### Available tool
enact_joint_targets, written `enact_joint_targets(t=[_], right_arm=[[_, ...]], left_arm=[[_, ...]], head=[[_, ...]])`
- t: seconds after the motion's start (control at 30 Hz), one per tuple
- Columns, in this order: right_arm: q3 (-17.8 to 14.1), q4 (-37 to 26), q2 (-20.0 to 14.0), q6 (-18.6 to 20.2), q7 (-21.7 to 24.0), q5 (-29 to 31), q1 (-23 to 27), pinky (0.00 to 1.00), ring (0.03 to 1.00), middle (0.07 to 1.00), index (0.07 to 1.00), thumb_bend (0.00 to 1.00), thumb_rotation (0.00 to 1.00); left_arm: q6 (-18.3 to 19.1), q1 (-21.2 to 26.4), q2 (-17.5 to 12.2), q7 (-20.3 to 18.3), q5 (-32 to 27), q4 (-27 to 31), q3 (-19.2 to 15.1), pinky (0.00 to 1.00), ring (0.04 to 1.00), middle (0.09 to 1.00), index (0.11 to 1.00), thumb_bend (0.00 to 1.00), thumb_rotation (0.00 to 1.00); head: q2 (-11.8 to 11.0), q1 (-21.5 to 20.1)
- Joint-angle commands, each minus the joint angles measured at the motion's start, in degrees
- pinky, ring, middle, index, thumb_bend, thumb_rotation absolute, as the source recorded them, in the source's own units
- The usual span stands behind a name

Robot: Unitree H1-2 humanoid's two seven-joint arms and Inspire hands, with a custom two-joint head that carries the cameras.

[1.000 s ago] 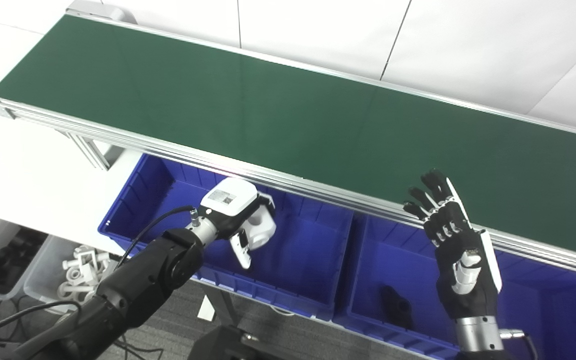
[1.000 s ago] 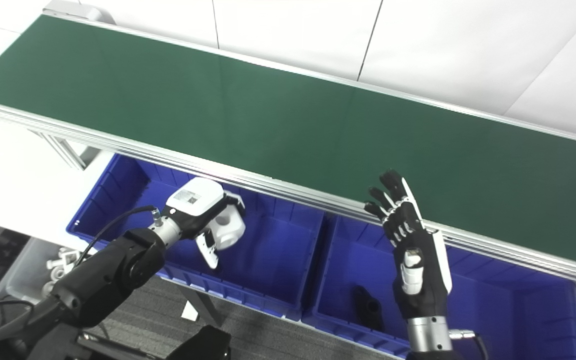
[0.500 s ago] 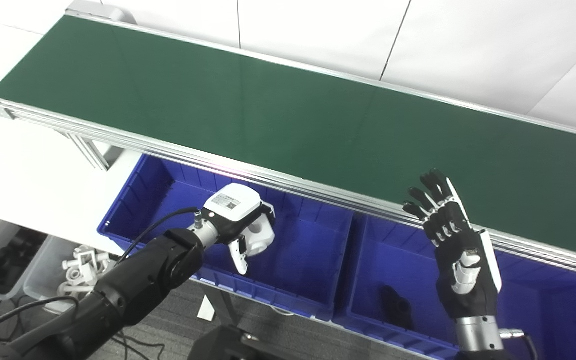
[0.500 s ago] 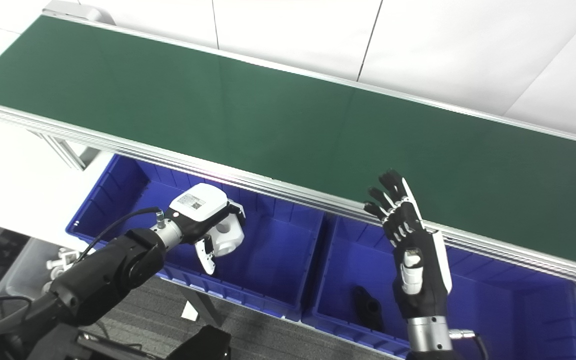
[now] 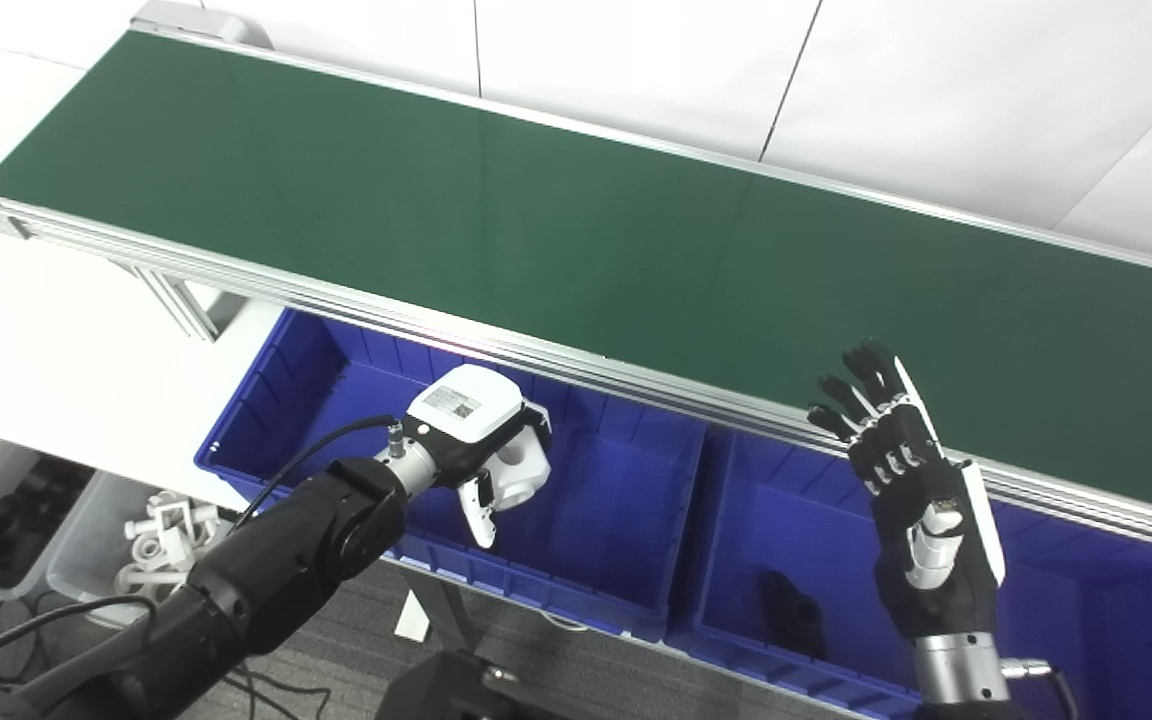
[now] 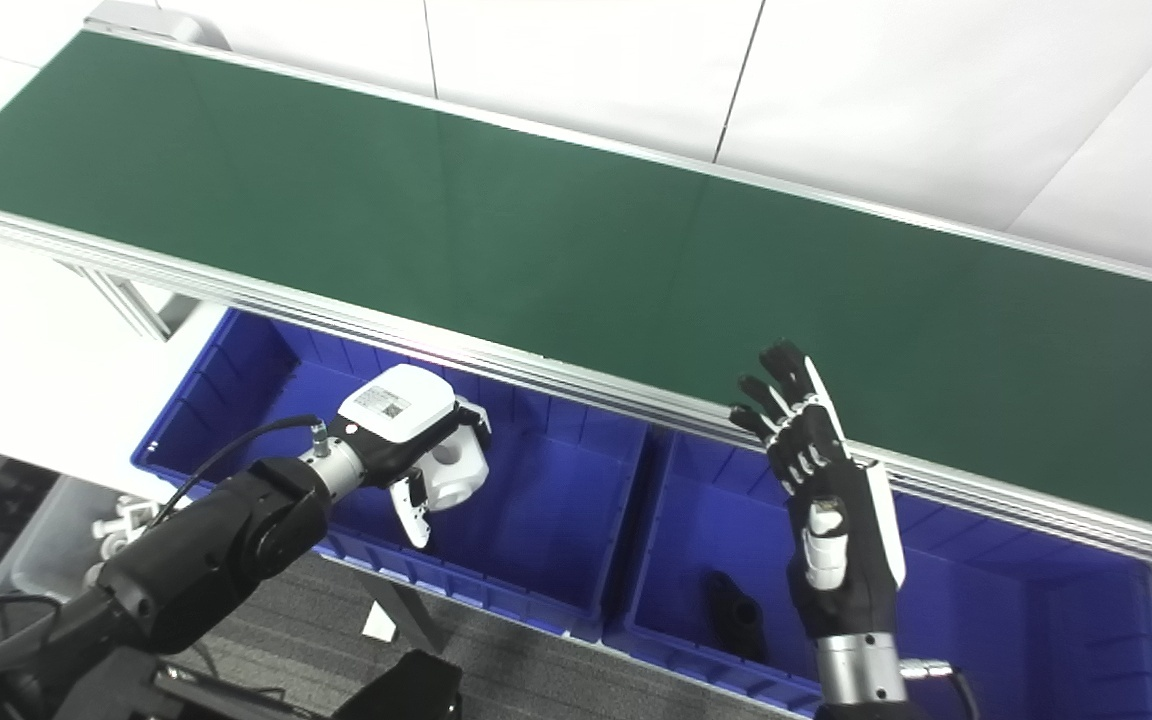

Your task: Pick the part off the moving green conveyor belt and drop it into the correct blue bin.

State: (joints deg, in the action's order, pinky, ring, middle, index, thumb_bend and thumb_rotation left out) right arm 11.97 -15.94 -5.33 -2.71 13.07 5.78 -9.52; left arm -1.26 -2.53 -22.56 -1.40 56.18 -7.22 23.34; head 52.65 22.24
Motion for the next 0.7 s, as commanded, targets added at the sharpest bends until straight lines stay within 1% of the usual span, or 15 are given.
enact_joint_targets(t=[0.0,0.03,0.07,0.13,0.2,0.37,0.47,0.53,0.57,0.67], right_arm=[[0.0,-2.0,0.0,0.5,0.5,1.0,0.5,0.82,0.898,0.946,0.954,1.0,0.99],[0.0,-2.0,0.0,0.4,0.5,1.0,0.5,0.82,0.898,0.946,0.954,1.0,0.99],[0.0,-2.0,0.0,0.4,0.6,1.1,0.5,0.82,0.9,0.947,0.955,1.0,0.99],[0.0,-2.0,0.0,0.4,0.5,1.0,0.4,0.82,0.901,0.948,0.956,1.0,0.99],[-0.1,-1.9,0.0,0.4,0.5,0.9,0.4,0.83,0.901,0.948,0.954,1.0,0.99],[-0.1,-2.0,0.0,0.2,0.4,1.0,0.4,0.82,0.898,0.946,0.954,1.0,0.99],[-0.1,-2.0,0.0,0.4,0.4,0.9,0.4,0.82,0.897,0.946,0.954,1.0,0.99],[-0.1,-2.1,0.0,0.5,0.4,0.8,0.5,0.82,0.898,0.947,0.955,1.0,1.0],[0.0,-2.1,0.0,0.5,0.4,0.8,0.5,0.82,0.898,0.948,0.957,1.0,1.0],[0.0,-2.0,-0.1,0.2,0.5,0.7,0.5,0.82,0.899,0.95,0.962,1.0,1.0]], left_arm=[[0.2,0.5,-0.6,0.7,-0.5,1.5,-0.5,0.82,0.937,0.948,0.844,1.0,0.7],[0.4,0.5,-0.6,0.3,-0.4,1.6,-0.5,0.83,0.94,0.951,0.847,1.0,0.71],[0.5,0.5,-0.7,0.0,-0.4,1.7,-0.4,0.88,0.97,0.978,0.893,1.0,0.76],[0.7,0.5,-0.7,-0.5,-0.4,1.6,-0.3,0.91,0.989,0.994,0.932,1.0,0.79],[0.6,0.5,-0.8,-0.7,-0.6,1.4,-0.3,0.93,0.995,0.999,0.958,1.0,0.81],[1.4,0.6,-0.9,-1.8,-0.6,1.9,-0.1,0.96,1.0,1.0,0.982,1.0,0.81],[2.0,0.7,-1.0,-3.6,-1.0,2.3,0.1,0.99,1.0,1.0,0.996,1.0,0.8],[2.7,0.7,-1.0,-5.4,-1.3,2.6,0.2,1.0,1.0,1.0,1.0,1.0,0.81],[3.0,0.7,-1.0,-6.1,-1.5,2.7,0.2,1.0,1.0,1.0,1.0,1.0,0.84],[3.1,0.5,-0.9,-7.1,-2.1,2.9,0.0,1.0,1.0,1.0,1.0,1.0,0.86]], head=[[0.0,-0.1],[0.0,-0.1],[0.0,-0.1],[0.0,-0.1],[0.1,0.0],[0.2,0.0],[0.2,0.0],[0.2,0.0],[0.2,0.0],[0.1,-0.1]])
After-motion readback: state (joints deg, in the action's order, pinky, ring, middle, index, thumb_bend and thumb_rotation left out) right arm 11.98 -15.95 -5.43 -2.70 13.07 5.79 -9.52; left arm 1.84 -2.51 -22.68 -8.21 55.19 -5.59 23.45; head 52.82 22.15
